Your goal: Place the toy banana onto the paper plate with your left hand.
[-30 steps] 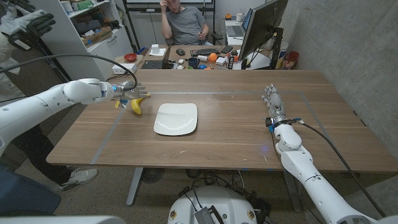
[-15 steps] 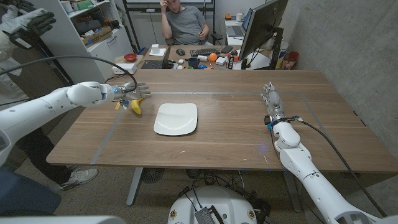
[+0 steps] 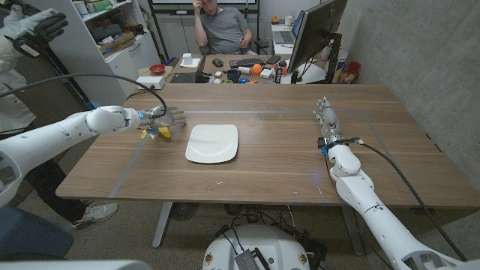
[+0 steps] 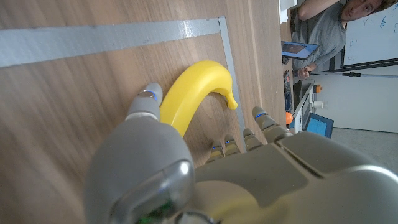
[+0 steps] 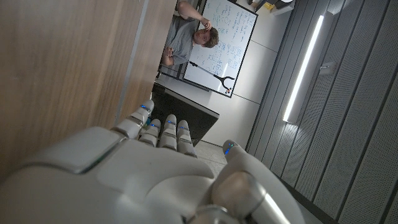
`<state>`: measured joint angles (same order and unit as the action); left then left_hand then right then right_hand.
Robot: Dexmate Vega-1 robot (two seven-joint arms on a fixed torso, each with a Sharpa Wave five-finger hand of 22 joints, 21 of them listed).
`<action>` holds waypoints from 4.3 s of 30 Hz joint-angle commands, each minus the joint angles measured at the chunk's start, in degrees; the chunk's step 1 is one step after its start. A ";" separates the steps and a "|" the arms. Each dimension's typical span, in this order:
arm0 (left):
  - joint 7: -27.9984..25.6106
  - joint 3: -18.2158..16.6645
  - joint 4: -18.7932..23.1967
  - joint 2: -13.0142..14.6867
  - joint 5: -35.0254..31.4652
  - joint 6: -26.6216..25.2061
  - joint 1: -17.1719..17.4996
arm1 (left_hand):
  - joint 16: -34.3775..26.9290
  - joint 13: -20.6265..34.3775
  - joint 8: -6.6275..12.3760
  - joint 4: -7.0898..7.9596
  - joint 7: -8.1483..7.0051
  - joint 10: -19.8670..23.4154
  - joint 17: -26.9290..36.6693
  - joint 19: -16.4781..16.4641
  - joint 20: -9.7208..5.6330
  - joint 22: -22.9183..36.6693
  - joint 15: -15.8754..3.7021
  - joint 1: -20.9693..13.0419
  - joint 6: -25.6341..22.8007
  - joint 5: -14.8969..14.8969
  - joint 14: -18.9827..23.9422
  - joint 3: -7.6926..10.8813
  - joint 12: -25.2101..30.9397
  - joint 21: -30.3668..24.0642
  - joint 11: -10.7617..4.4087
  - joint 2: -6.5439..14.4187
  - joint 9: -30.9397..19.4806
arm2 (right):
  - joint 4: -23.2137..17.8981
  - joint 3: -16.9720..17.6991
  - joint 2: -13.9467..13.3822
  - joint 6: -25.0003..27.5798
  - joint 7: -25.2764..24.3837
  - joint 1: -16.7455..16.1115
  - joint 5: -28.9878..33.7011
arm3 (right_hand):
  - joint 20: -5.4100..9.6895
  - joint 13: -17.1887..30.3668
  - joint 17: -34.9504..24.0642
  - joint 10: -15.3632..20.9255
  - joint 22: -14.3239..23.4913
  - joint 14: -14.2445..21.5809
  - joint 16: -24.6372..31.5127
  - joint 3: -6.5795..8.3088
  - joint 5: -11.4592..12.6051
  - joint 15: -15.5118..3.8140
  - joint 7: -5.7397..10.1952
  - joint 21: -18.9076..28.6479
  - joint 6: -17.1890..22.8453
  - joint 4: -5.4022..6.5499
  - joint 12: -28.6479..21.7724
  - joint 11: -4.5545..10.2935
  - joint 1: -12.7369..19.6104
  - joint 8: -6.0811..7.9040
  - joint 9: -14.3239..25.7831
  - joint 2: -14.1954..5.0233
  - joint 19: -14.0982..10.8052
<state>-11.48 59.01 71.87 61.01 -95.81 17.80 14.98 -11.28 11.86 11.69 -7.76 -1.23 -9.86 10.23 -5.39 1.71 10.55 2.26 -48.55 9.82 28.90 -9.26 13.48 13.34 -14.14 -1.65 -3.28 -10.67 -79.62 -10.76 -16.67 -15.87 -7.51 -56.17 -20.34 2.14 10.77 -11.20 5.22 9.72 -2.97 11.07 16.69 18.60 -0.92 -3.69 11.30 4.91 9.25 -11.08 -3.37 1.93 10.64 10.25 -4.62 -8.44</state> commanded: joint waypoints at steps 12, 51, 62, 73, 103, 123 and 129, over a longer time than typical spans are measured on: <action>0.95 2.52 -2.50 -1.09 2.03 1.69 -2.61 | -3.29 -0.06 0.32 -0.24 -2.45 10.69 0.04 -18.99 -4.37 1.09 -11.26 -10.02 0.16 -3.40 22.48 -3.32 3.14 -6.72 -3.57 2.45 -0.06 | 0.49 -0.08 0.18 0.16 -0.20 0.68 0.57 | 1.26 0.26 -0.03 0.38 0.28 0.11 0.16 -0.16 0.37 -0.08 0.13 0.22 0.72 -0.21 -0.38 -0.15 0.01 0.34 0.18 -2.83 0.02; -0.60 4.65 -4.79 -2.88 6.84 2.45 -4.69 | -7.88 2.04 5.44 0.87 0.25 58.99 3.45 -38.58 -11.80 2.14 -16.12 -23.14 -24.07 -8.03 73.10 -7.63 10.66 -25.27 -9.83 8.71 -0.54 | 2.60 0.56 0.27 -0.47 0.75 1.77 0.42 | 1.30 0.24 0.08 0.25 0.27 0.12 0.05 0.13 0.49 -0.21 0.84 0.19 1.20 -0.52 -0.29 0.13 0.56 0.45 0.18 -2.94 -0.02; 2.05 2.27 -3.20 -2.39 10.85 2.51 -3.12 | -8.41 5.32 7.31 2.04 2.86 62.17 5.14 -50.99 -12.85 2.61 -15.66 -23.27 -39.54 -7.13 79.62 -9.55 12.44 -36.50 -9.49 10.00 -1.08 | 2.30 0.69 -0.04 -0.56 0.55 1.59 0.71 | 1.33 0.24 0.10 0.29 0.27 0.25 0.08 0.19 0.51 -0.33 1.05 0.19 1.40 -0.59 -0.30 0.29 0.68 0.49 0.17 -2.94 -0.04; 4.53 -0.77 -0.84 -1.75 14.55 1.33 -0.84 | -12.51 5.78 8.26 3.51 6.63 70.71 8.56 -56.78 -13.50 1.73 -14.92 -22.64 -56.46 -6.62 87.89 -10.31 15.11 -42.49 -6.29 10.84 -0.48 | 2.04 0.91 -0.06 -1.08 0.52 1.13 0.47 | 1.38 0.23 0.12 0.47 0.26 0.42 0.11 0.26 0.52 -0.39 1.22 0.19 1.59 -0.66 -0.35 0.35 0.80 0.52 0.17 -2.91 -0.08; 6.07 -8.91 8.25 1.41 17.82 -2.90 4.37 | -16.50 4.87 7.04 4.18 7.31 73.85 11.40 -57.67 -13.63 1.52 -14.73 -22.98 -62.51 -6.93 89.15 -10.40 14.78 -44.87 -5.56 11.34 -0.54 | 0.49 0.74 -0.96 -1.55 0.36 0.38 0.73 | 1.55 0.22 0.15 0.68 0.26 0.56 0.08 0.41 0.53 -0.56 1.19 0.16 1.80 -0.75 -0.38 0.42 1.03 0.48 0.18 -2.90 -0.05; 5.98 -14.64 12.42 3.10 22.52 -4.53 9.25 | -16.90 4.34 5.88 5.13 7.43 73.55 11.90 -57.41 -13.61 1.40 -14.62 -22.19 -62.63 -7.18 88.74 -10.64 13.95 -45.38 -5.45 11.54 -0.69 | -2.75 0.24 -1.95 -0.53 -1.10 -1.09 1.64 | 1.65 0.22 0.16 0.89 0.26 0.67 0.08 0.51 0.54 -0.46 1.00 0.16 1.87 -0.76 -0.42 0.32 1.13 0.45 0.19 -2.95 -0.06; 4.79 -16.05 13.56 3.69 23.61 -4.67 10.41 | -17.04 4.19 5.58 5.36 7.40 73.60 12.04 -57.37 -13.59 1.32 -14.66 -22.07 -62.69 -7.22 88.78 -10.66 13.78 -45.48 -5.65 11.62 -0.72 | -3.14 -0.02 -1.97 -0.50 -1.24 -1.38 1.61 | 1.65 0.22 0.16 0.88 0.26 0.72 0.09 0.54 0.54 -0.45 1.01 0.16 1.89 -0.77 -0.40 0.37 1.15 0.44 0.19 -2.96 -0.08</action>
<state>-5.55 45.86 83.37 63.76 -75.06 13.61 23.04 -28.03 15.80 17.45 -3.80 6.65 54.18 21.94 -62.73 -11.43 11.70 -12.48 -69.02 -49.04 21.73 79.86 1.79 27.37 -59.35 2.05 4.00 -11.11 -81.37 -10.26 -18.27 -16.76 -8.13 -56.83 -19.19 2.14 10.77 -10.94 5.52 9.72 -2.65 11.07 17.02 18.81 -1.23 -2.66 11.30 6.56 8.60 -11.08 -3.07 2.61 10.64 10.25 -5.00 -8.44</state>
